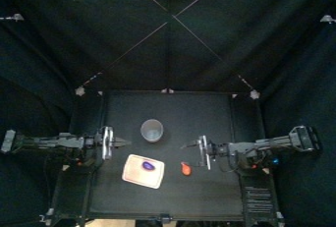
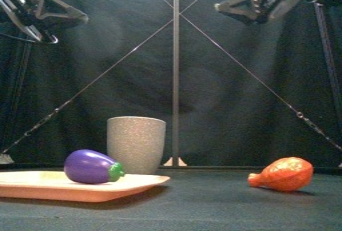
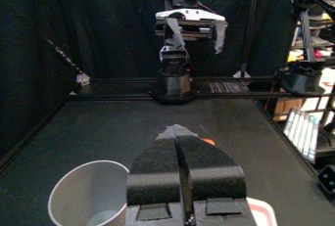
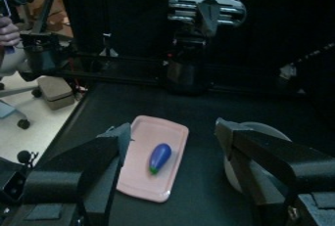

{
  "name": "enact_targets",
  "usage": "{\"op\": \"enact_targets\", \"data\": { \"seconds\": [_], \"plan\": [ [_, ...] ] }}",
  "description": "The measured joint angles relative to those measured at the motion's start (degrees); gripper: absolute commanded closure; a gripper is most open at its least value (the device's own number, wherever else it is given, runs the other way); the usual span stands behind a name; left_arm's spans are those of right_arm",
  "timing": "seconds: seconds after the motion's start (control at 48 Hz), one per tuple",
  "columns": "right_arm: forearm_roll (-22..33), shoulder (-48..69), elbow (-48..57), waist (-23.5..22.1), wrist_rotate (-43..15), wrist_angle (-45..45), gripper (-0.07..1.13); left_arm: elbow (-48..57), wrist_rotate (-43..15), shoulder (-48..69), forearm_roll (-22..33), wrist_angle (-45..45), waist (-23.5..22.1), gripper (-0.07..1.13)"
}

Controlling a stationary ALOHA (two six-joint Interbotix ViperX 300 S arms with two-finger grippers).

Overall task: Pick the eggplant then place it on the pink plate
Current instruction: Drop eggplant on the pink plate and return to neutral

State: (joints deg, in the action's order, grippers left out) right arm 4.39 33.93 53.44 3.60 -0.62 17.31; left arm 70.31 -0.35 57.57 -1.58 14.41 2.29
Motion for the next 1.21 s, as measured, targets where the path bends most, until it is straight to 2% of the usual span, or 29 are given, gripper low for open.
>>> {"op": "enact_targets", "data": {
  "seconds": [0.312,0.479,1.208],
  "plan": [
    [-2.20,19.25,11.07,-4.39,-0.09,-0.09,0.05,0.18,0.00,0.00,-0.09,-0.09,0.09,1.09],
    [-2.29,26.19,13.10,-5.10,-0.18,-2.02,0.05,0.18,0.00,0.00,0.00,0.00,0.18,1.09],
    [-2.37,25.75,13.10,-5.71,-0.18,-4.57,0.05,0.09,0.00,0.00,-0.09,-0.09,0.35,1.09]
  ]
}}
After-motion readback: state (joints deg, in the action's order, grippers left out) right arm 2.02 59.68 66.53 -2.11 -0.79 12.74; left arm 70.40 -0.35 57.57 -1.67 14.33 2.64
